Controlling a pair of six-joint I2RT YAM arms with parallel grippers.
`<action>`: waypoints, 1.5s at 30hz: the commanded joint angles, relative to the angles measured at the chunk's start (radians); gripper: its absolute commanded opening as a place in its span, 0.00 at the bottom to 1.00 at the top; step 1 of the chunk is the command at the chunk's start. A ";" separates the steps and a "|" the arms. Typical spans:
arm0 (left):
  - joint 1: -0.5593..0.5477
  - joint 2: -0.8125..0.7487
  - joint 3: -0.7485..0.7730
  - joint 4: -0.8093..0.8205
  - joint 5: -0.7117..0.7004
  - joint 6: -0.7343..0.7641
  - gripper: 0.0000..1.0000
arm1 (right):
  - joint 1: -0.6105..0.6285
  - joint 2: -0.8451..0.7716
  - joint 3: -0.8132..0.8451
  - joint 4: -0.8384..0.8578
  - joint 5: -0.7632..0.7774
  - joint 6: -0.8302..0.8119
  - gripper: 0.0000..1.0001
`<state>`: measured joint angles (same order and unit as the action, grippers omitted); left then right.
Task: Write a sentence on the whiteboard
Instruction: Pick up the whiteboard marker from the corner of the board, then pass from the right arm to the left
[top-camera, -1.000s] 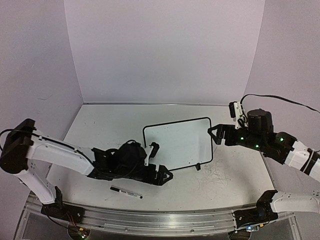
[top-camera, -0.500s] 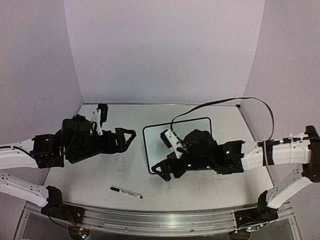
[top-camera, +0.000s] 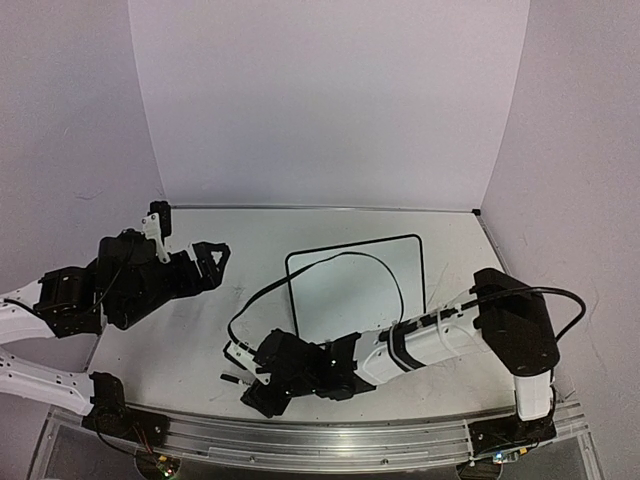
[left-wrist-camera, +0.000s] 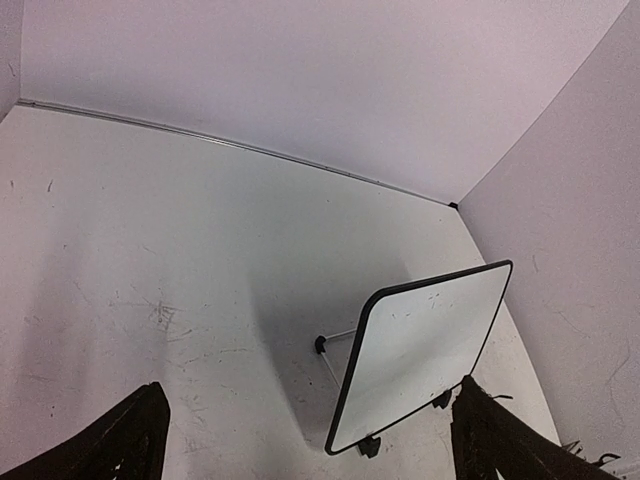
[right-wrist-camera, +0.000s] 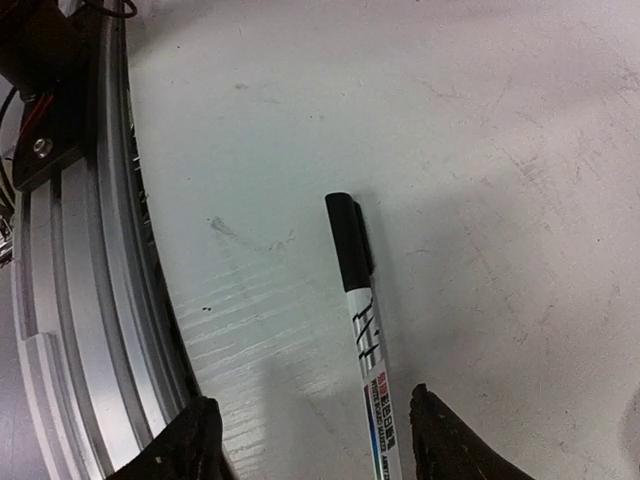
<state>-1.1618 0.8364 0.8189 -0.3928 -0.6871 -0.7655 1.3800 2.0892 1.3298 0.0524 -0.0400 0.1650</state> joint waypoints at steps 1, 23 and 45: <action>0.002 -0.044 0.011 -0.020 -0.038 -0.014 0.99 | 0.005 0.053 0.050 0.031 0.072 -0.057 0.59; 0.002 -0.059 -0.023 -0.026 0.025 -0.030 0.99 | 0.006 0.069 -0.015 0.080 0.165 -0.040 0.17; 0.005 0.098 -0.011 0.089 0.180 -0.024 0.99 | -0.042 -0.631 -0.558 0.150 0.387 0.036 0.00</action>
<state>-1.1610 0.8976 0.7815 -0.4036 -0.6077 -0.8190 1.3638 1.6262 0.8705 0.1951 0.2654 0.1679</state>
